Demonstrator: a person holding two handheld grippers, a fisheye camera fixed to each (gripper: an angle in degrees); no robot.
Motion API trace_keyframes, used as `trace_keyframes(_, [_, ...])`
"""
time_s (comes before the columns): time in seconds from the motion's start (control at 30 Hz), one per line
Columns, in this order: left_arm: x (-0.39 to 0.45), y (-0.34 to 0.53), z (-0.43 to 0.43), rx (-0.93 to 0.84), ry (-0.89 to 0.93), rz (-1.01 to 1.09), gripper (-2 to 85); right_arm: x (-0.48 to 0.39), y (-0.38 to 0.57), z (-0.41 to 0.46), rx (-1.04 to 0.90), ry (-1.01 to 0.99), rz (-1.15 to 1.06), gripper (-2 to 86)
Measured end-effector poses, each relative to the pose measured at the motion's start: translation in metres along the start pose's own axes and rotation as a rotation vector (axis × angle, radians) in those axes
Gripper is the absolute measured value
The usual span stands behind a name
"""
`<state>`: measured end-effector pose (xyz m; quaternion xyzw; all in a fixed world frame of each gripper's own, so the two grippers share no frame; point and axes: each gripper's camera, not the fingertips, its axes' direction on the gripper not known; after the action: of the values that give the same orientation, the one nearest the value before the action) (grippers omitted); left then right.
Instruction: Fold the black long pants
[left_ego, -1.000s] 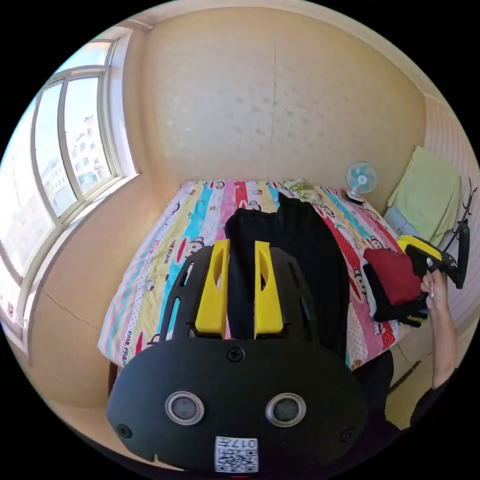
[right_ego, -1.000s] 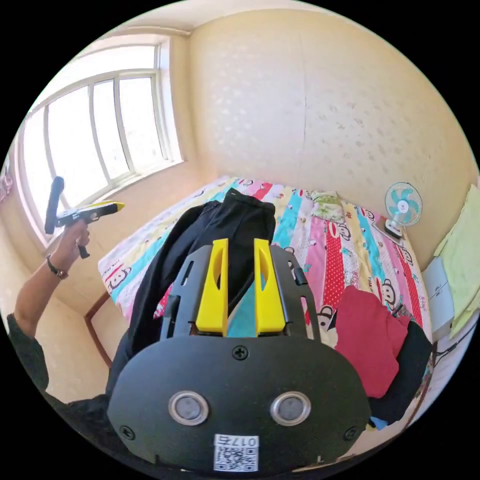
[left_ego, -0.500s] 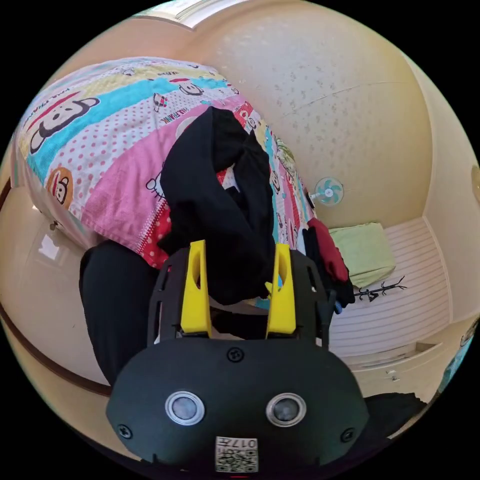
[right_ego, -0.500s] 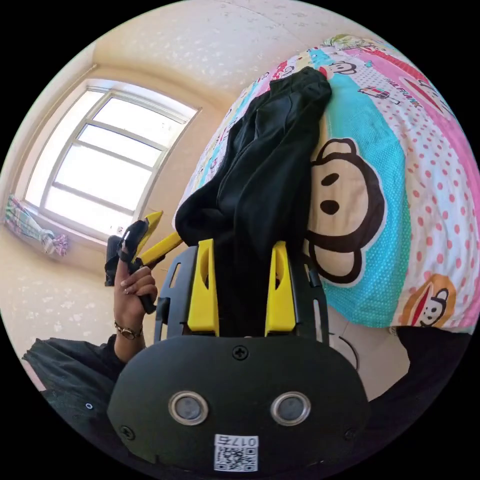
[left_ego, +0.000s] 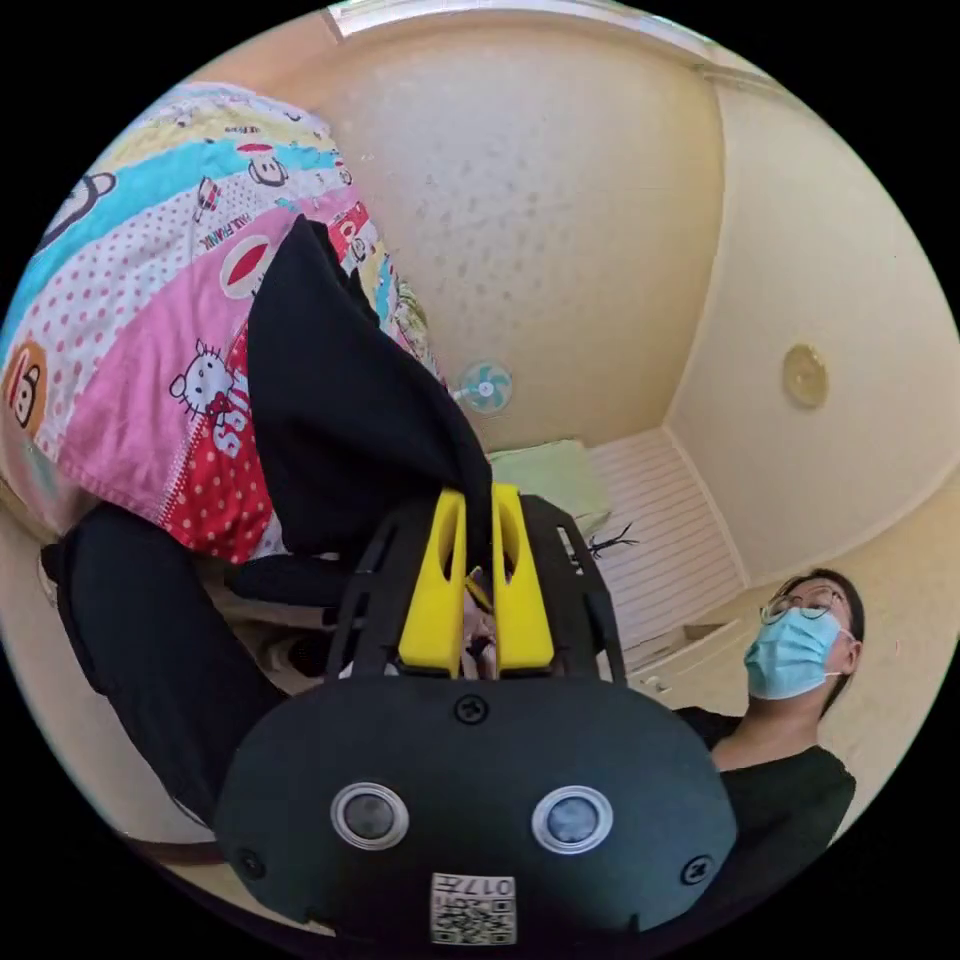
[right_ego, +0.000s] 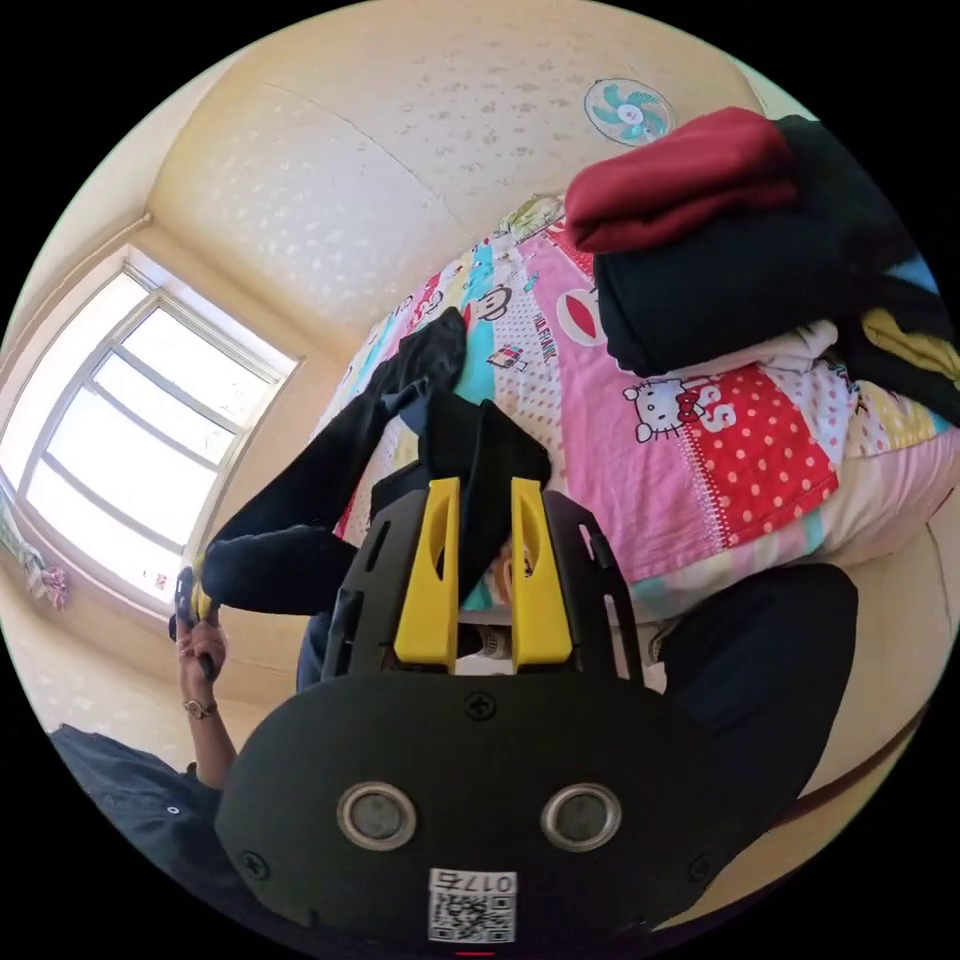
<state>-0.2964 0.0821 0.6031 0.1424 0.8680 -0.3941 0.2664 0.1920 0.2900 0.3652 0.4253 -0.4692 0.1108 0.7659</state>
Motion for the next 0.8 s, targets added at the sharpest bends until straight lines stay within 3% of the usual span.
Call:
trace_keyframes(0.1, [-0.029, 0.004, -0.07, 0.197, 0.017, -0.067, 10.4, -0.03, 0.009, 0.025, -0.056, -0.059, -0.12, 9.9])
trace_keyframes(0.23, [-0.058, 0.025, -0.07, 0.028, -0.138, -0.129, 20.4, -0.092, 0.018, 0.088, -0.293, -0.364, -0.293, 13.2])
trace_keyframes(0.4, [-0.061, 0.047, -0.048, -0.035, -0.215, -0.037, 14.9, -0.143, 0.077, 0.167, -0.595, -0.591, -0.401, 17.1])
trace_keyframes(0.47, [-0.067, 0.043, -0.039, -0.079, -0.19, -0.042, 4.3, -0.149, 0.101, 0.202, -0.742, -0.624, -0.348, 17.3])
trace_keyframes(0.5, [-0.068, 0.041, -0.038, -0.093, -0.181, -0.051, 4.0, -0.152, 0.116, 0.219, -0.818, -0.616, -0.33, 16.7])
trace_keyframes(0.6, [-0.059, 0.029, -0.036, -0.144, -0.106, -0.035, 2.3, -0.156, 0.128, 0.21, -0.817, -0.601, -0.335, 6.7])
trace_keyframes(0.77, [-0.025, 0.004, -0.091, -0.025, 0.337, -0.109, 1.1, -0.188, 0.102, 0.125, -0.77, -1.076, -0.384, 4.1])
trace_keyframes(0.8, [-0.024, 0.002, -0.095, -0.044, 0.359, -0.143, 1.0, -0.202, 0.1, 0.099, -0.741, -1.157, -0.408, 3.9])
